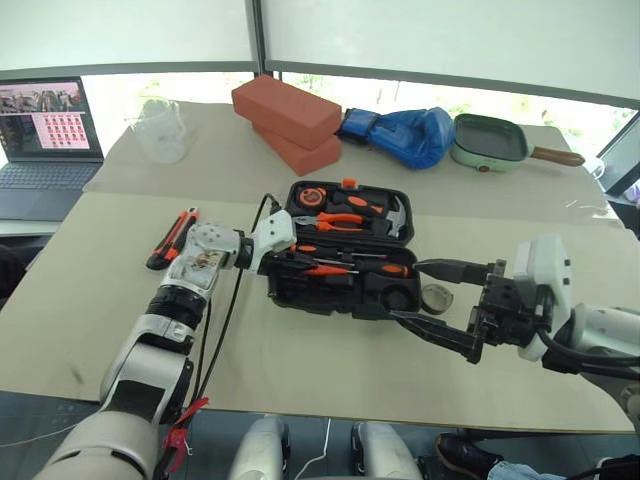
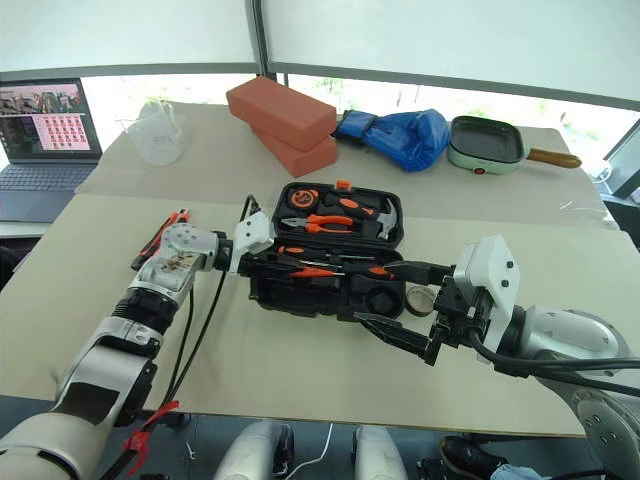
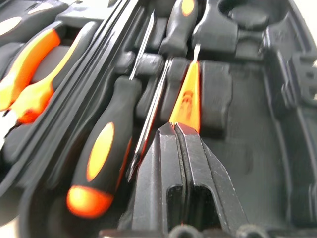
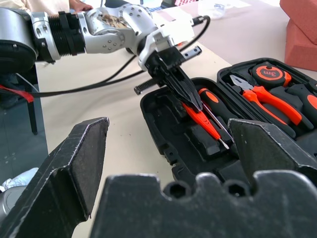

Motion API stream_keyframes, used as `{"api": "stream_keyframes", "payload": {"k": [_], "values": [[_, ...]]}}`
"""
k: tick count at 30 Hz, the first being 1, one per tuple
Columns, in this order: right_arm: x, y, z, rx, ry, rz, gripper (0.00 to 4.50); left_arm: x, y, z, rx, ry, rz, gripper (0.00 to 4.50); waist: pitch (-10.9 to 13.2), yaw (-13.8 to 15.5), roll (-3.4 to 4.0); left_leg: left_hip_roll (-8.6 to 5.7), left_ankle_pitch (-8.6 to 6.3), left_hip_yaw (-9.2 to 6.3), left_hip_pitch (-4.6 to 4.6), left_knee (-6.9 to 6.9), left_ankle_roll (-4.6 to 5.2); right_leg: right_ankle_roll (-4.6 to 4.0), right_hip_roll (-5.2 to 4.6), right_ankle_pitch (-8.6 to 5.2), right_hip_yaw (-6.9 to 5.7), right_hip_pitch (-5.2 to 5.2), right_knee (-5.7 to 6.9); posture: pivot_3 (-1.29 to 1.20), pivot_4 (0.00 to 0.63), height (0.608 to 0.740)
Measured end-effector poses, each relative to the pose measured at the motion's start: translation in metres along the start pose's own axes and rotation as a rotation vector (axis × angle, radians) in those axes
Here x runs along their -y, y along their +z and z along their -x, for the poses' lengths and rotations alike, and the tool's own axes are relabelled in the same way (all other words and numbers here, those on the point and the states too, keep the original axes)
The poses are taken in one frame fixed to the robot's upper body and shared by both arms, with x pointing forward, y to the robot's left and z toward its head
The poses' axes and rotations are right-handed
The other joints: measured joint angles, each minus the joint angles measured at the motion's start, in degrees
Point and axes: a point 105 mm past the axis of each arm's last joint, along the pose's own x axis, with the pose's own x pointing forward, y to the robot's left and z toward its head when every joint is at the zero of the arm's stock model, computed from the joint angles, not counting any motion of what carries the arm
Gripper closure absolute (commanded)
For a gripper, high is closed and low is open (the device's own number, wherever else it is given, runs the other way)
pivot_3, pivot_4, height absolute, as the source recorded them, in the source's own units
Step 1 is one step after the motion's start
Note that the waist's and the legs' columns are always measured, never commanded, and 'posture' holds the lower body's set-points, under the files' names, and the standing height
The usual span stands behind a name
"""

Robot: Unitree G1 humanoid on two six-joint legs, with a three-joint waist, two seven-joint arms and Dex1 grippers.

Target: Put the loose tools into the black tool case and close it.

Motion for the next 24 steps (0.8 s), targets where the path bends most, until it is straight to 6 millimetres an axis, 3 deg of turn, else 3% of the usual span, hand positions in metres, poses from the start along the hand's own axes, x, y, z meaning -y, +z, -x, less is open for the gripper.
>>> {"api": "stream_keyframes", "payload": {"k": [12,24], "values": [[0.003,-0.003,0.0,-0.007,-0.009,-0.014,0.0,-0.002,-0.006,0.01,-0.024,0.01,-0.013,4.44,-0.08,0.06,-0.01,0.0,0.0,0.01,0.04,0.01,0.0,0.0,-0.01,0.0,0.0,0.05,0.0,0.0,0.15,0.738],[0.004,-0.008,0.001,-0.017,-0.021,-0.025,0.0,0.002,0.013,-0.003,0.032,-0.047,0.007,4.44,-0.07,0.09,-0.02,-0.01,0.0,0.0,-0.04,0.05,0.0,0.01,-0.01,0.01,0.0,-0.01,0.0,0.0,0.15,0.738]]}}
